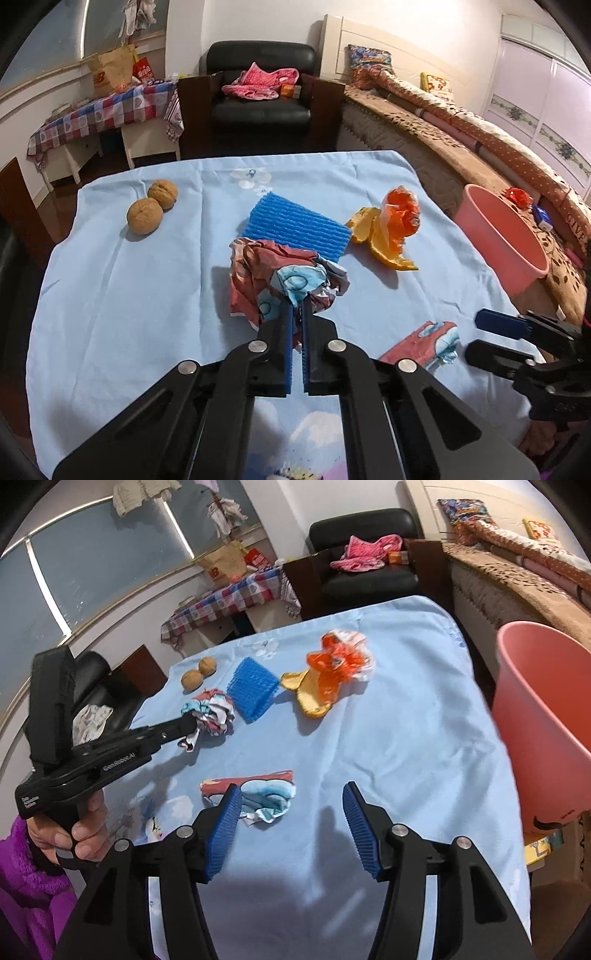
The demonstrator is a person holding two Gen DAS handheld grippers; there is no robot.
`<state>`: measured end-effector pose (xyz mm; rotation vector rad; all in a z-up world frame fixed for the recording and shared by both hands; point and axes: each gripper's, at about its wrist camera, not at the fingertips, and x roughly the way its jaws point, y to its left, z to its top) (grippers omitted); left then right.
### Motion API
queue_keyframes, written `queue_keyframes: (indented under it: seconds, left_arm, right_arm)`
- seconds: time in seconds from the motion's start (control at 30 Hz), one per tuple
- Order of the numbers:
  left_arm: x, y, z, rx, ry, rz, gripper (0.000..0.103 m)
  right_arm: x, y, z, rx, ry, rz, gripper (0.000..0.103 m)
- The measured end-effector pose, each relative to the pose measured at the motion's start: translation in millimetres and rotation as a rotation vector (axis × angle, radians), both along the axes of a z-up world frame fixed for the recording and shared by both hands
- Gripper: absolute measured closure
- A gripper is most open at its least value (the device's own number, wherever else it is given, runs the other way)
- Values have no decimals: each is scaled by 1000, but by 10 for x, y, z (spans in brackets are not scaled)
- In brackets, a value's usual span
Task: Collect trash
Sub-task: 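Grasp the patterned wrapper with the left gripper while the right gripper grasps the red-blue wrapper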
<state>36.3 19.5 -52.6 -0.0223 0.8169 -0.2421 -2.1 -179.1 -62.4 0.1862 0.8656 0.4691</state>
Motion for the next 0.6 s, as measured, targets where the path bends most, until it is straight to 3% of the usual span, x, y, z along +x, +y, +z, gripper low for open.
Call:
queue_keyframes:
  seconds: [0.37,0.5,0.6]
  left_arm:
    - [-118,73,126,-47,-12,-42,100]
    - [-121,107,149,-61,-9,-30,100]
    - [-118,124,147,-70,2,-22,100]
  right_arm:
    - [298,270,-81,-47,42,105,41]
    - [347,277,-139,-16,87,124,42]
    - [342,267,-167,3,125,149,58]
